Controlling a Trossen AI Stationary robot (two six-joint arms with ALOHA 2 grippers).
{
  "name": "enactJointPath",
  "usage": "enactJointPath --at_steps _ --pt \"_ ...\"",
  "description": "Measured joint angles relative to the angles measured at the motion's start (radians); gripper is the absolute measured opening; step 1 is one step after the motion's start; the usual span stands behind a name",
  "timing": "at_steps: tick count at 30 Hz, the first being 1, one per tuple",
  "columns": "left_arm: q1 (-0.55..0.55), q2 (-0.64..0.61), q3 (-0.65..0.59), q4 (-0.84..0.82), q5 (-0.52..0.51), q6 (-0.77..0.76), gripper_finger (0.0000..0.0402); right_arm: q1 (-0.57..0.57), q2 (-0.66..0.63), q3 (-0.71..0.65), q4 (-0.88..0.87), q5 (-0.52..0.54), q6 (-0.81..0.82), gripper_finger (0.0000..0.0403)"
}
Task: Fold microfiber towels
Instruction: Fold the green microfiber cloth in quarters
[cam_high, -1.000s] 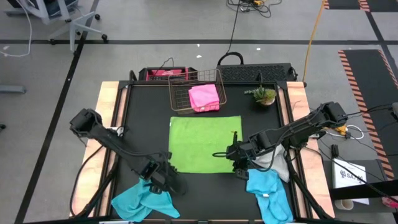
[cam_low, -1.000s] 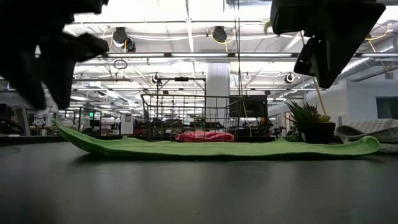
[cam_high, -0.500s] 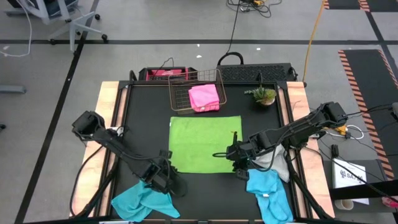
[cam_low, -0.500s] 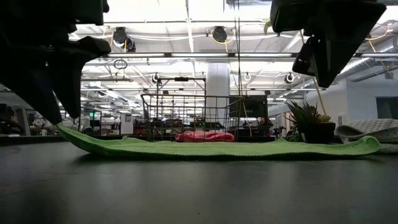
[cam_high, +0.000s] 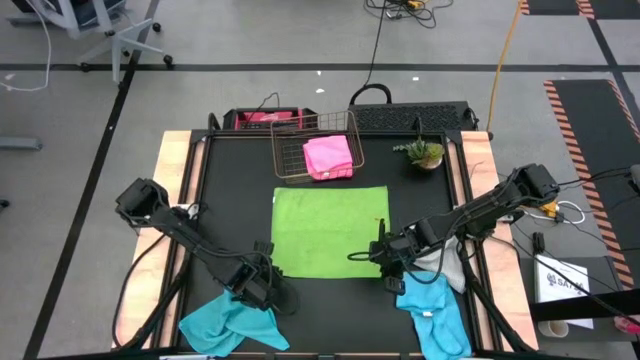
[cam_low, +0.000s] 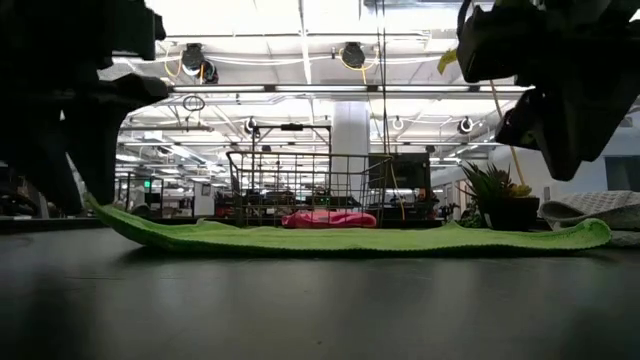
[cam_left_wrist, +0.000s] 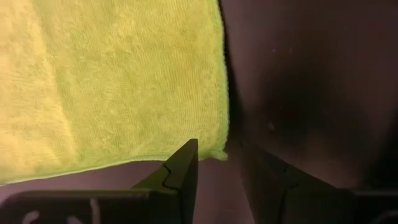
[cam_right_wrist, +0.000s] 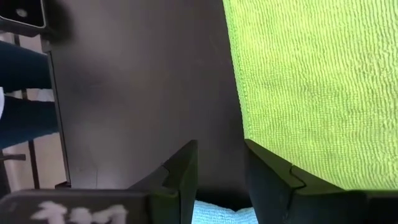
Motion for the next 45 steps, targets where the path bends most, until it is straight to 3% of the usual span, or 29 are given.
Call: enactJointPath --at_steps 10,26,34,37,41,45 --pt "0.006 0.0 -0.035 0.031 -0.034 -0.031 0.0118 0.0 0.0 0.0 0.011 0.002 -0.016 0.0116" --pt "0.006 0.0 -0.035 0.055 -0.044 -0.066 0.0118 0.0 0.0 0.0 -0.139 0.005 -0.275 0.0116" --pt "0.006 0.0 -0.035 0.055 -0.044 -0.082 0.0118 0.0 0.0 0.0 -0.144 0.106 -0.379 0.0116" --pt "0.006 0.0 -0.035 0.055 -0.043 -0.087 0.0118 0.0 0.0 -0.017 -0.124 0.089 -0.392 0.0116" --pt "0.006 0.0 -0.035 0.055 -0.043 -0.116 0.0118 0.002 0.0 -0.068 -0.071 -0.026 -0.393 0.0116" --pt "0.006 0.0 -0.035 0.055 -0.04 -0.147 0.0118 0.006 0.0 -0.082 -0.057 0.006 -0.404 0.0116"
